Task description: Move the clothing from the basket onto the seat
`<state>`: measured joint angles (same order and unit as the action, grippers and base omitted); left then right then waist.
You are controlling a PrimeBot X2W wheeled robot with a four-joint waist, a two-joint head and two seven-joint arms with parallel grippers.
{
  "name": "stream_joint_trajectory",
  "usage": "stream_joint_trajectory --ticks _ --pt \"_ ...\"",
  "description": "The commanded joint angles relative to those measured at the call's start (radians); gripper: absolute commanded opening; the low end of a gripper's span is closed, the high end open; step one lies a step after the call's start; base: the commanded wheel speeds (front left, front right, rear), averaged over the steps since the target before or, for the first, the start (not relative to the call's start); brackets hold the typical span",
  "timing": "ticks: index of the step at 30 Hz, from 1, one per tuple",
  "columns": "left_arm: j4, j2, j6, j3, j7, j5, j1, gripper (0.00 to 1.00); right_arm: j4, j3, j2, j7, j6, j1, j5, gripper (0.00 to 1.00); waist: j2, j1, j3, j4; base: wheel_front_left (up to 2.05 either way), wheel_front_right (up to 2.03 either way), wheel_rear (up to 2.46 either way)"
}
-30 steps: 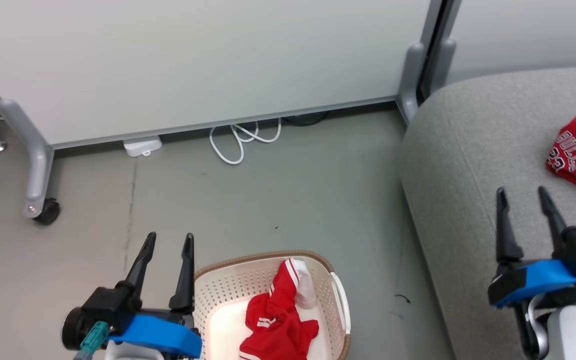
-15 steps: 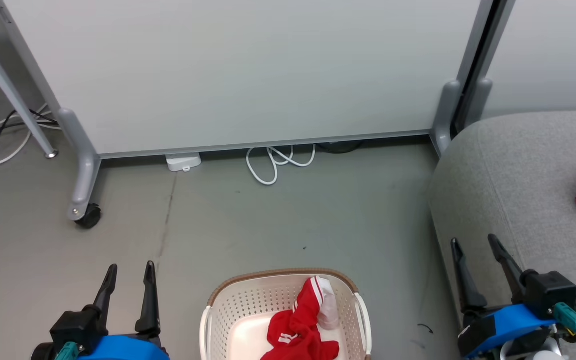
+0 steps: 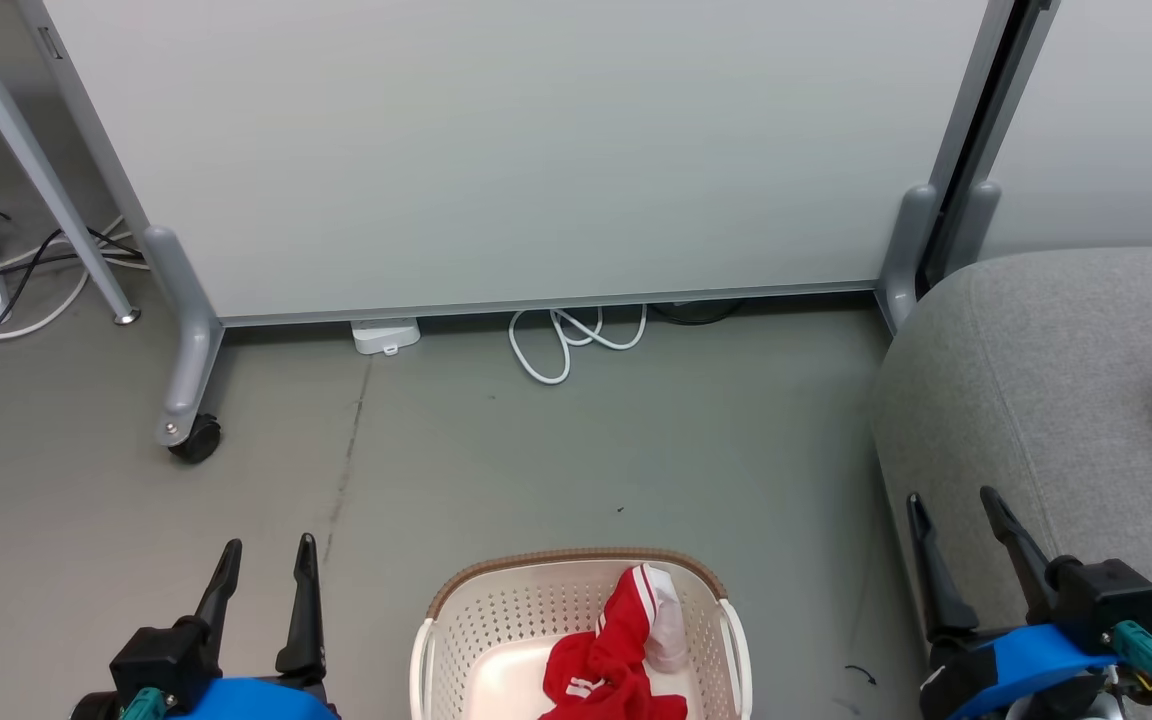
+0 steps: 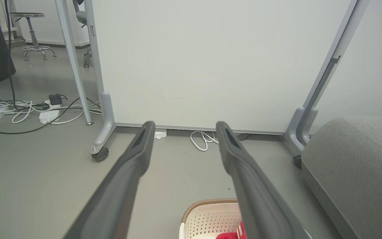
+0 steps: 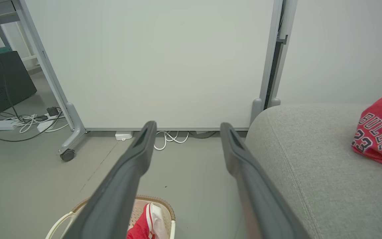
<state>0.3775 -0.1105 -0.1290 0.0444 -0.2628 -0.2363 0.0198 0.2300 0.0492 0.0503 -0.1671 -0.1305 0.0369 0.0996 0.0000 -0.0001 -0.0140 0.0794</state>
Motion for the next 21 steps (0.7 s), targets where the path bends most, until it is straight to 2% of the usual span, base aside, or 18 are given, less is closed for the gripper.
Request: stream_joint_trajectory --ticks 1,21 --pt "-0.002 -0.001 -0.002 0.0 -0.003 -0.001 0.007 1.0 -0.005 0.0 0.0 0.002 0.0 -0.013 -0.001 1.0 0.0 0.0001 0.0 -0.001 0.0 0.0 0.0" --pt "0.002 -0.014 -0.002 0.032 -0.003 -0.008 0.027 1.0 -0.005 -0.007 0.0 -0.007 0.0 -0.002 0.01 1.0 0.0 0.0001 0.016 -0.011 0.0 0.0 0.0"
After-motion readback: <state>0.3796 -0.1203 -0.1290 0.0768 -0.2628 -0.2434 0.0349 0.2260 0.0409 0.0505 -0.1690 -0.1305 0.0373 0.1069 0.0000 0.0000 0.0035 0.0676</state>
